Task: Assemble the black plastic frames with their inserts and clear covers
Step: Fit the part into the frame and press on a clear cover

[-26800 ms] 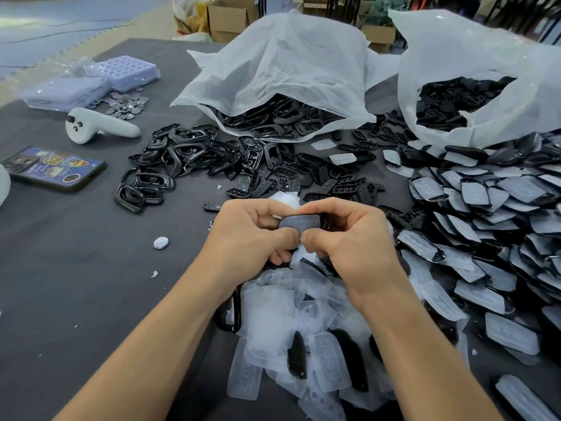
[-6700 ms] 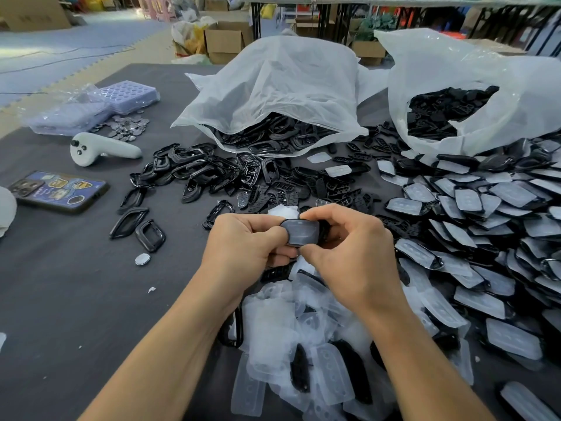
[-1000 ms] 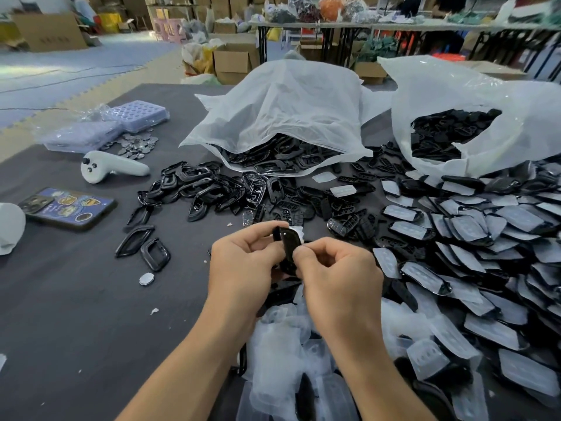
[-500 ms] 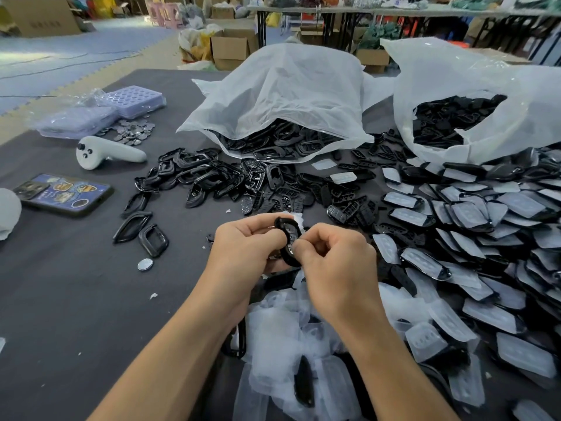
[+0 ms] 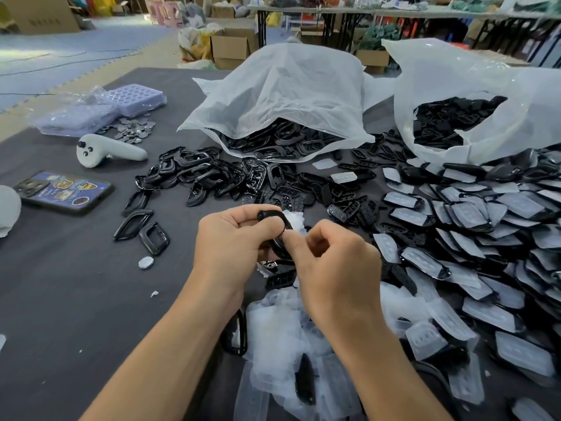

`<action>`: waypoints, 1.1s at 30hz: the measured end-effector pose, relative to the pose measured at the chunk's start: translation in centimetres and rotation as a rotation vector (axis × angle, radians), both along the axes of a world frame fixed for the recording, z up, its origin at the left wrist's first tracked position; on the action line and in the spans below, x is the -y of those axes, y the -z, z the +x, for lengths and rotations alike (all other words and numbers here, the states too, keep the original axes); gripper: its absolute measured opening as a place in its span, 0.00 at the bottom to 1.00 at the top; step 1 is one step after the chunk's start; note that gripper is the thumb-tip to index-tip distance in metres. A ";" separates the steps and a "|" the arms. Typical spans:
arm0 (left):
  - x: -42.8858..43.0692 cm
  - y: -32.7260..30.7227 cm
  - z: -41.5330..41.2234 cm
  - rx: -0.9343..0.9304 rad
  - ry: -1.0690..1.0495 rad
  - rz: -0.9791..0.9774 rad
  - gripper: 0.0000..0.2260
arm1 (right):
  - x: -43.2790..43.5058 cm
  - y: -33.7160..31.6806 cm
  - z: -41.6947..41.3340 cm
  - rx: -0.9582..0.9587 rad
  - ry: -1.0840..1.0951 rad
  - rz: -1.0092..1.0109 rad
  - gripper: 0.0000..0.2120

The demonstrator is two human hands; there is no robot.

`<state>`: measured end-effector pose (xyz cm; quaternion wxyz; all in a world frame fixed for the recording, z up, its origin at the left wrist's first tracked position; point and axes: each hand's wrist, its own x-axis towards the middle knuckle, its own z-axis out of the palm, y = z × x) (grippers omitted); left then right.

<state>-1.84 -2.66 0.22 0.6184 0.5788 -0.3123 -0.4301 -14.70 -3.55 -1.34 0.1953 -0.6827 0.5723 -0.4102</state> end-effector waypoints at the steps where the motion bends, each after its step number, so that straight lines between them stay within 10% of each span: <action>1: 0.0 0.0 0.0 -0.028 0.006 -0.006 0.13 | -0.1 0.1 0.1 0.037 -0.021 -0.011 0.16; 24: -0.2 0.8 -0.6 0.071 0.091 -0.095 0.06 | 0.8 -0.7 -1.2 0.511 -0.208 0.324 0.06; 33: 0.4 0.6 0.2 0.025 -0.025 -0.026 0.11 | 1.6 -1.1 -3.6 -0.007 0.003 0.037 0.09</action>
